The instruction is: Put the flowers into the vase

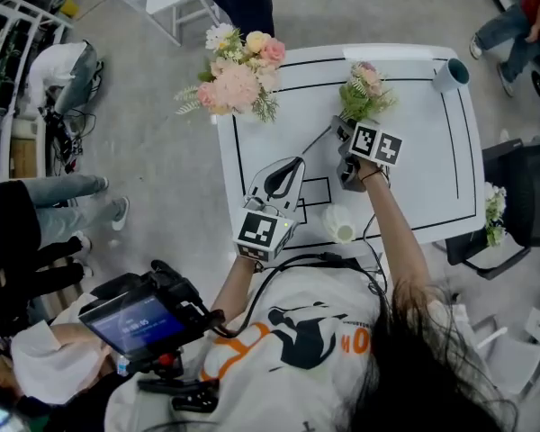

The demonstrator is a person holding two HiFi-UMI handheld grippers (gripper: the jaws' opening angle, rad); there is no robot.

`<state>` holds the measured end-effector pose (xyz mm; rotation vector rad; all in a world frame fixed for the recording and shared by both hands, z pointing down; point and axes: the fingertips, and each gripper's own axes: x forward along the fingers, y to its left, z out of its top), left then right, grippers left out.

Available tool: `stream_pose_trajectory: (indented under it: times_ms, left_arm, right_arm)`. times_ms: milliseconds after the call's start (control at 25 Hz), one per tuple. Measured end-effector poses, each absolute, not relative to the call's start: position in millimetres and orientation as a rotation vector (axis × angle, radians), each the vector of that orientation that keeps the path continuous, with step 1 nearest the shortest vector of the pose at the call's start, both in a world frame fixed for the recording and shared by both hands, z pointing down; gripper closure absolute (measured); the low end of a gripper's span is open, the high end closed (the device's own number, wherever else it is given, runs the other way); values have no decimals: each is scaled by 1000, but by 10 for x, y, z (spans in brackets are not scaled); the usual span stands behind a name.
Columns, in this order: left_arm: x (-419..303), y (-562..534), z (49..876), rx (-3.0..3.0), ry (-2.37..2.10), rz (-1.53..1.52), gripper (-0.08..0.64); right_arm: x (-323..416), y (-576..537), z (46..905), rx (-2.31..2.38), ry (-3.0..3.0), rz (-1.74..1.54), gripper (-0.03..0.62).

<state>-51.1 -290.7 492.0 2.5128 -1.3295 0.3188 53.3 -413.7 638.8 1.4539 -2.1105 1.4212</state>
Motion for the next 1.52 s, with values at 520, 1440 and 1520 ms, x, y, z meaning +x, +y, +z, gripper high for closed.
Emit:
stream_pose_trajectory:
  times_ms: [520, 1440, 1520]
  left_arm:
    - [-587, -2928, 4967, 2462, -1343, 277, 551]
    - [-609, -2792, 4938, 2515, -1236, 265, 492]
    - [-572, -2732, 4901, 2547, -1151, 216, 415]
  right_arm:
    - [596, -4260, 6537, 1618, -1791, 1339, 416]
    - [638, -4210, 6305, 1510, -2137, 1488, 560]
    - [622, -4201, 6203, 1473, -2222, 1446, 560]
